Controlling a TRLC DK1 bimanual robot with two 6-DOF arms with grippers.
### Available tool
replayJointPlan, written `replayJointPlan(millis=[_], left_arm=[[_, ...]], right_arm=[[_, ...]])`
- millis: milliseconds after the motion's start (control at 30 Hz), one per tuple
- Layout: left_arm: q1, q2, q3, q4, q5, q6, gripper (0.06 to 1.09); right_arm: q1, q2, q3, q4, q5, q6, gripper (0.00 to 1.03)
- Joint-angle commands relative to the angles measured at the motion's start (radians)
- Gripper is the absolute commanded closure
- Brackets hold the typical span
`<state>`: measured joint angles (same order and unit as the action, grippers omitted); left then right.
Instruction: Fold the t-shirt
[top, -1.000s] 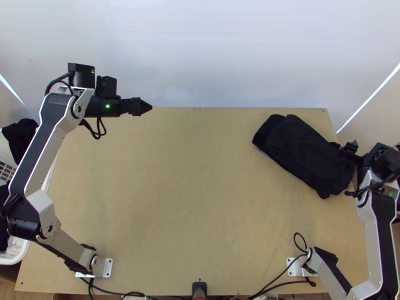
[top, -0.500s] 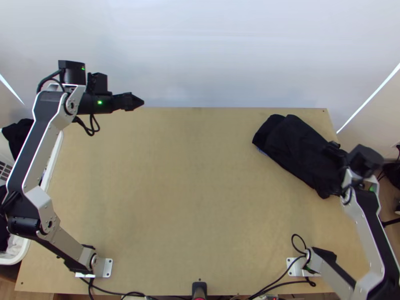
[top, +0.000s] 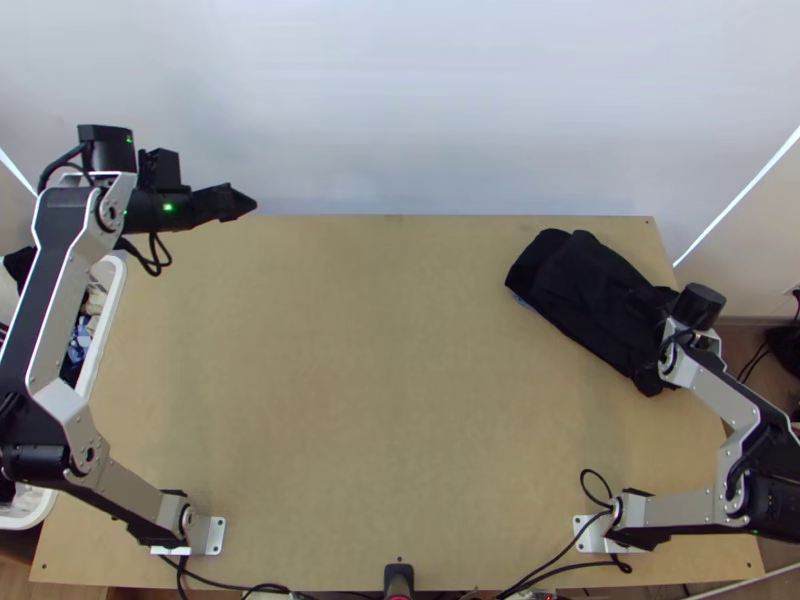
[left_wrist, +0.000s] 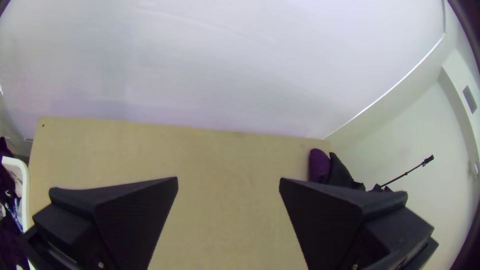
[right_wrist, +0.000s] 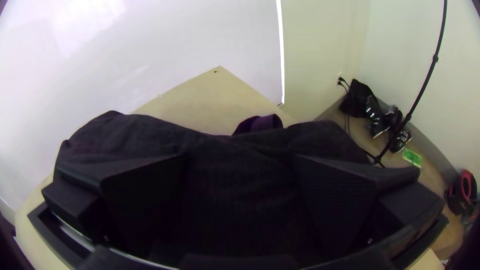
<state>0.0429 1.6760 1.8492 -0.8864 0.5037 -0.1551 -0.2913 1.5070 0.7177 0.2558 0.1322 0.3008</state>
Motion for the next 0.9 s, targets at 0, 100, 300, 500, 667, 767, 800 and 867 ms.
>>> replayJointPlan(millis=[0, 100, 300, 500, 667, 767, 800, 867], left_arm=[[0.028, -0.058, -0.05, -0.002, 0.001, 0.008, 0.1], [0.026, -0.076, -0.061, -0.002, 0.001, 0.005, 0.1], [0.026, -0.101, -0.107, 0.0, -0.001, -0.001, 0.1], [0.029, -0.156, -0.205, 0.037, -0.045, 0.012, 0.1], [0.029, -0.214, -0.344, 0.119, -0.244, 0.058, 0.1], [0.037, -0.26, -0.412, 0.165, -0.352, 0.081, 0.1], [0.052, -0.277, -0.427, 0.182, -0.373, 0.081, 0.1], [0.084, -0.306, -0.435, 0.187, -0.392, 0.071, 0.1]], right_arm=[[0.049, -0.1, 0.054, 0.037, 0.01, -0.075, 0.05], [0.129, -0.197, 0.088, 0.059, 0.015, -0.126, 0.05], [0.31, -0.171, 0.065, 0.109, 0.017, -0.177, 0.05], [0.327, 0.012, 0.025, 0.12, 0.035, -0.17, 0.05], [0.317, 0.093, 0.046, 0.12, 0.053, -0.223, 0.05], [0.334, 0.032, 0.078, 0.119, 0.055, -0.261, 0.05], [0.351, -0.018, 0.089, 0.119, 0.055, -0.272, 0.05], [0.392, -0.134, 0.115, 0.094, 0.055, -0.296, 0.05]])
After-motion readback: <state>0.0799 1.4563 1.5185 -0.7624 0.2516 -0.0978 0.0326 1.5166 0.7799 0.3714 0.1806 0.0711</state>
